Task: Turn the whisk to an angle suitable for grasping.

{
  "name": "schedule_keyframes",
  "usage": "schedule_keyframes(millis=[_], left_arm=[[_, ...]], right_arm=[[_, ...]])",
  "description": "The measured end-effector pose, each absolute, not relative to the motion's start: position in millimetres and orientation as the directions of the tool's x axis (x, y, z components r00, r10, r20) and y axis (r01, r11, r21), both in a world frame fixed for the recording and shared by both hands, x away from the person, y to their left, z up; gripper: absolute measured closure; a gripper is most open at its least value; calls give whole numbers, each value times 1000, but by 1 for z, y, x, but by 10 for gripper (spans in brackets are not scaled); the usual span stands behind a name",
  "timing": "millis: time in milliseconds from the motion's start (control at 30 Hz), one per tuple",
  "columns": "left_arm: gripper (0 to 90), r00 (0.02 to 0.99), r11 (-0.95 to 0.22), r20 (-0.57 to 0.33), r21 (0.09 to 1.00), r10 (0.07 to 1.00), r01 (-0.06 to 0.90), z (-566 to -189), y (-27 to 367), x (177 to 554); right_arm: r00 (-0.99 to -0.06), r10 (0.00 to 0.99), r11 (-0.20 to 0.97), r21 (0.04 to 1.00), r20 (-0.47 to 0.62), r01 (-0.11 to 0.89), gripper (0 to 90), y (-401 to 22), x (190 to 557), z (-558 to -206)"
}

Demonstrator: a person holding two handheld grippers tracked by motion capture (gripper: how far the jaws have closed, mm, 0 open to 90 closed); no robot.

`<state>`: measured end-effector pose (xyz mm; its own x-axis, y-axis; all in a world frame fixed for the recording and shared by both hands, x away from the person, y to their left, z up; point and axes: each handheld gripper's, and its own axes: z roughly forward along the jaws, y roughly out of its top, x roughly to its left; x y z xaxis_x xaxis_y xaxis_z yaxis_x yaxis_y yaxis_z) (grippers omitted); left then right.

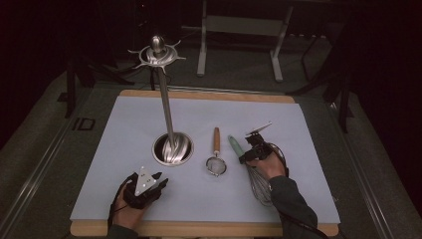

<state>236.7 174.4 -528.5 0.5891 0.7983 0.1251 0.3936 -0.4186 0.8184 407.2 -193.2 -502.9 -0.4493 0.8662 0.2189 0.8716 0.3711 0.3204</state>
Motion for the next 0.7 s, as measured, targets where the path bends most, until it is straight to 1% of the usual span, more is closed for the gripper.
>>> schedule_keyframes(millis=[200,333,467,600,667,700], left_arm=[[661,566,-396,115,825,816,403,-530,180,241],[656,549,-361,85,834,831,418,-529,188,243],[647,526,-327,60,840,849,433,-528,199,249],[647,499,-287,27,844,866,453,-529,208,255],[648,481,-264,6,842,877,470,-530,214,259],[648,474,-257,0,840,880,477,-531,216,260]], right_arm=[[-444,884,385,310,148,869,690,-183,405,-500],[-424,879,335,352,218,874,690,-184,404,-497],[-424,863,300,396,274,868,690,-188,401,-489],[-444,838,294,424,316,857,689,-188,400,-484],[-455,815,279,445,358,851,689,-188,399,-481],[-455,815,279,445,358,851,689,-188,399,-481]])
